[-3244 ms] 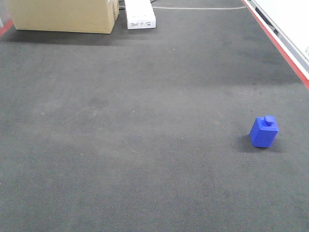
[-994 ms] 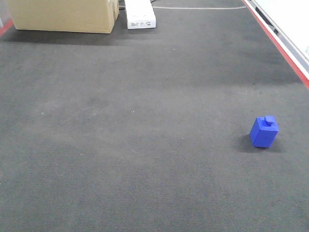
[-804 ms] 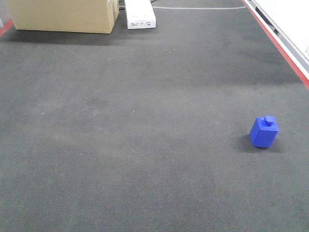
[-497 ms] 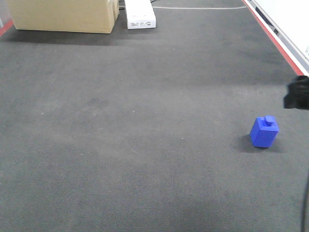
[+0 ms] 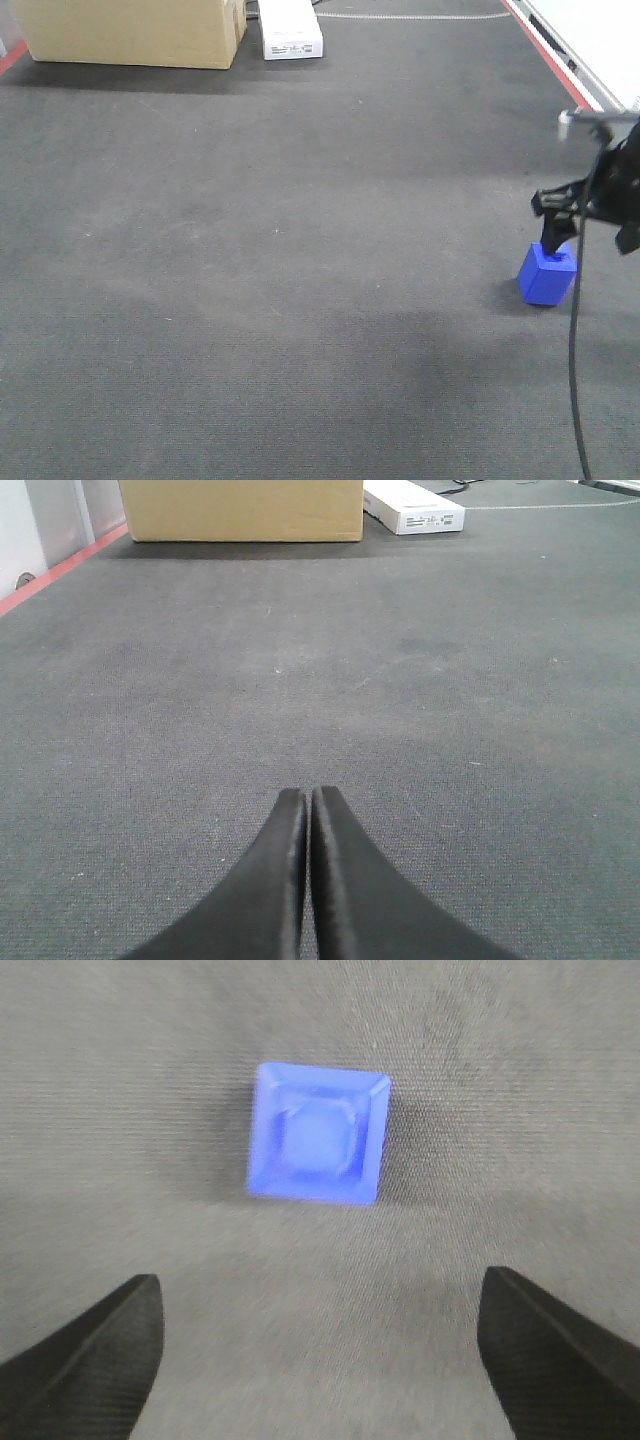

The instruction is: Pour parts from conveyor to right shelf

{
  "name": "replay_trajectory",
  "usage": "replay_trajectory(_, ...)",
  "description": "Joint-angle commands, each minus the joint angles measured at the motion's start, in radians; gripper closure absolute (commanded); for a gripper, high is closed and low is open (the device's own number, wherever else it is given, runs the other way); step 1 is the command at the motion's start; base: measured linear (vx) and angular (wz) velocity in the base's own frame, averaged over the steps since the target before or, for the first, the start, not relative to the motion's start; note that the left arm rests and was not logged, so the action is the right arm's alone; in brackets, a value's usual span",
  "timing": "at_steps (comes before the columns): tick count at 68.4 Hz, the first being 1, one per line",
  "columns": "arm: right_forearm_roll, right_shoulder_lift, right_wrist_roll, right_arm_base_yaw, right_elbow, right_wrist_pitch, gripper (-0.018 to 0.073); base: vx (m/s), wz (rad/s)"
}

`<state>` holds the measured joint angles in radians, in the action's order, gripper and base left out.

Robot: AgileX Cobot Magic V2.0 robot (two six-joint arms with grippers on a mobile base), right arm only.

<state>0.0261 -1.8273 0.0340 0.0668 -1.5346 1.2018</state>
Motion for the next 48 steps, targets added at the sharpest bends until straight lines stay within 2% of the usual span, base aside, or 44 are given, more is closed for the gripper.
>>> replay_trajectory(1, 0.013, 0.003, 0.012, 0.005, -0.034, -0.046, -0.0035, 0.00, 0.00)
replay_trajectory(17, 0.013, -0.084, 0.012, 0.005, -0.035, -0.107, -0.0035, 0.00, 0.00)
replay_trajectory(48, -0.012, -0.209, 0.014, 0.005, -0.158, -0.049, -0.0035, 0.00, 0.00)
